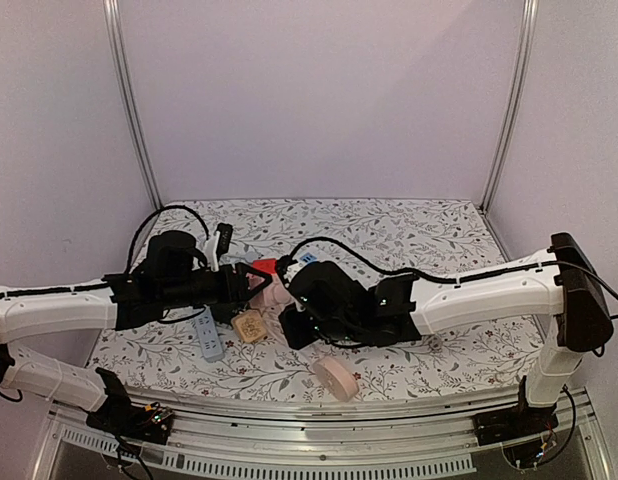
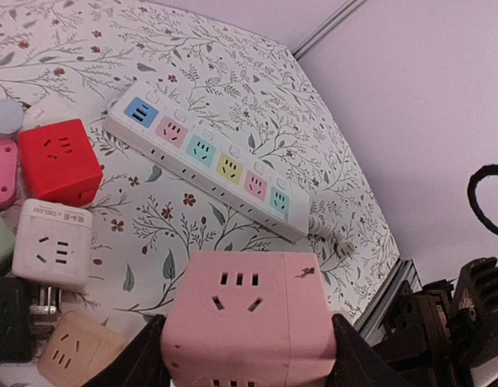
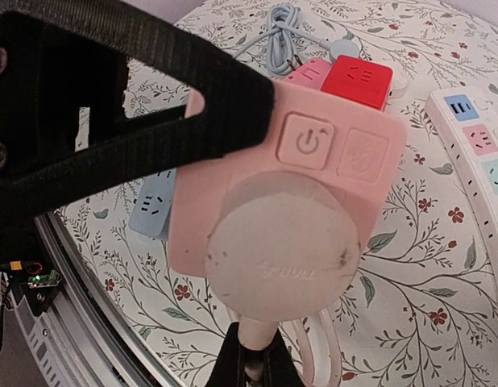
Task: Pull the plug off the socket
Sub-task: Remove the plug from the socket.
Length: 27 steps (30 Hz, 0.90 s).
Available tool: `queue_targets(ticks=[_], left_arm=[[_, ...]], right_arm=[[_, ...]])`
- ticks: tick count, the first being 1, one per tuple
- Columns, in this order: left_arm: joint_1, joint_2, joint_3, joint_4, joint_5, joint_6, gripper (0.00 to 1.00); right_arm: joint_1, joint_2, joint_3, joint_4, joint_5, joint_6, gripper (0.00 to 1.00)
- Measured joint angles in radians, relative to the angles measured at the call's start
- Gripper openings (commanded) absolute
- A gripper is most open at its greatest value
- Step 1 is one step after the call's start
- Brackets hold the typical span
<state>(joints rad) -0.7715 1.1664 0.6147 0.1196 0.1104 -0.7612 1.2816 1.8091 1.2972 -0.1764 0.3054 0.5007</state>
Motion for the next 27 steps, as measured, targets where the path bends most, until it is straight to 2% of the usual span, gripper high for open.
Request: queue_targets(ticks=[6, 13, 27], left_arm=[[-0.017, -0.028, 0.012, -0.032, -0.021, 0.073, 0.16], [-0.023, -0.06, 0.017, -0.04, -0.023, 0.087, 0.14], [-0.005, -0.063, 0.034, -0.121, -0.01, -0.048, 0.14]], right_arm=[[0.003, -0.02, 0.0, -0.02, -0.006, 0.001, 0.0], [0.006, -0.04, 0.0, -0.023, -0.013, 0.001, 0.0], [0.007, -0.008, 0.006, 0.008, -0.008, 0.022, 0.0]])
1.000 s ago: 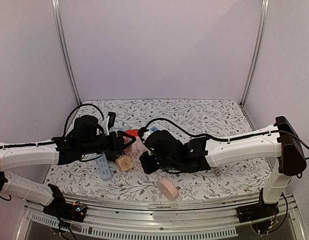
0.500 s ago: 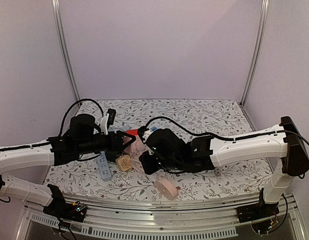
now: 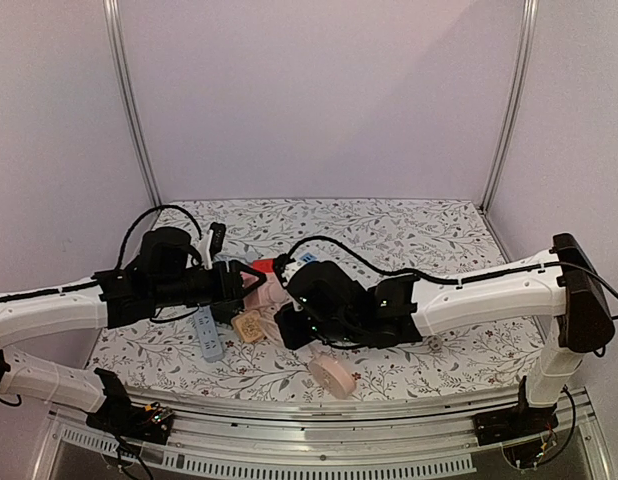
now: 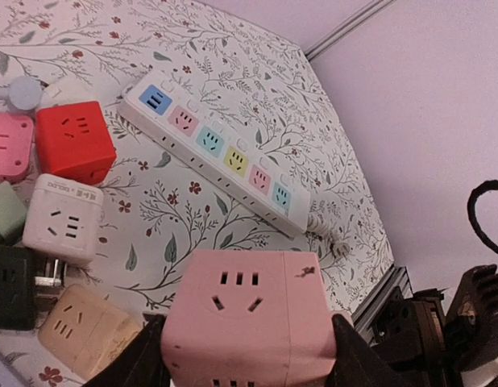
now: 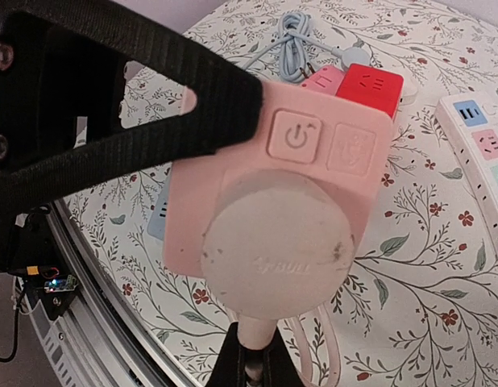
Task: Pull the plug off the socket
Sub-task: Remove the plug from the socket.
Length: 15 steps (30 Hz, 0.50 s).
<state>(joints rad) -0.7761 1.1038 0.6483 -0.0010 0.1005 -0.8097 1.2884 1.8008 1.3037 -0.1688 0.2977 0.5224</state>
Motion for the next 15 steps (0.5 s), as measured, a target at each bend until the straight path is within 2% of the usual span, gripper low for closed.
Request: queue_targets(ticks=[8, 15], left_arm=[[0.016, 0.001, -0.002, -0.005, 0.021, -0.019, 0.13], [0.016, 0.001, -0.019, 0.032, 0.026, 0.079, 0.12]], right_arm=[[0.0, 0.008, 0.002, 0.012, 0.005, 0.005, 0.0], [0.0, 0.006, 0.002, 0.003, 0.0, 0.005, 0.0]])
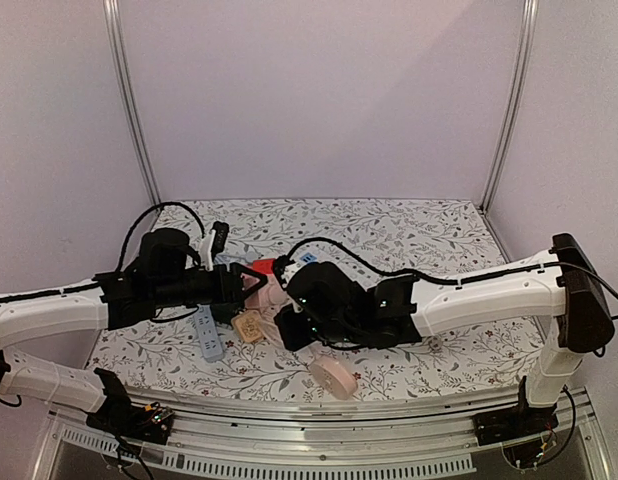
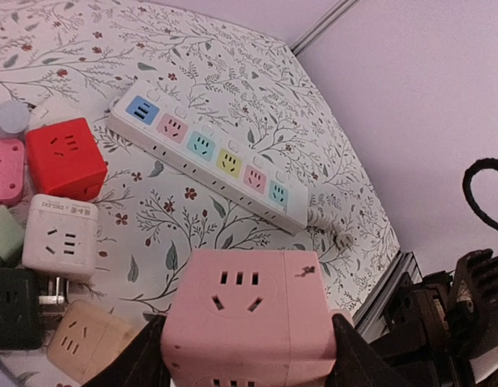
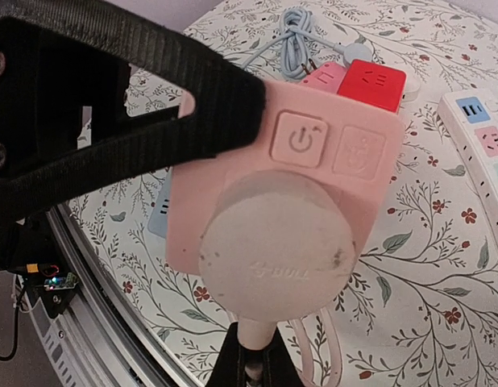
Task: Pull the plug off the socket
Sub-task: Remove the plug from the socket.
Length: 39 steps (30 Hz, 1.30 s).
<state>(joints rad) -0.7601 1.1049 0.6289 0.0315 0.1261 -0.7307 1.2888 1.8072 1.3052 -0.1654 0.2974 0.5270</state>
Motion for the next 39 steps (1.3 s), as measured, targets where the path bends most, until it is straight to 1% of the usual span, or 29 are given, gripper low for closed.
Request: queue_targets(ticks=[7, 13, 24, 29, 34, 39], left_arm=[[-0.001, 0.002, -0.002, 0.026, 0.018, 0.058, 0.11], [-0.004, -0.009, -0.002, 0.038, 0.024, 0.057, 0.11], [-0.01, -0.077, -0.003, 0.035, 0.02, 0.063, 0.11], [-0.01, -0.086, -0.003, 0.018, 0.018, 0.032, 0.11], [-0.002, -0.066, 0.04, -0.052, 0.031, -0.018, 0.1], [0.023, -0.06, 0.043, -0.085, 0.053, -0.057, 0.11]], right_arm=[[0.0, -0.024, 0.0, -0.029, -0.015, 0.0, 0.0], [0.0, -0.045, 0.0, -0.045, -0.02, -0.001, 0.0], [0.0, -0.091, 0.0, -0.04, -0.048, 0.0, 0.0], [0.0, -0.092, -0.001, -0.035, -0.048, 0.004, 0.0], [0.001, -0.087, -0.003, -0.03, -0.041, 0.017, 0.0], [0.001, -0.063, -0.003, -0.006, -0.027, 0.025, 0.0]])
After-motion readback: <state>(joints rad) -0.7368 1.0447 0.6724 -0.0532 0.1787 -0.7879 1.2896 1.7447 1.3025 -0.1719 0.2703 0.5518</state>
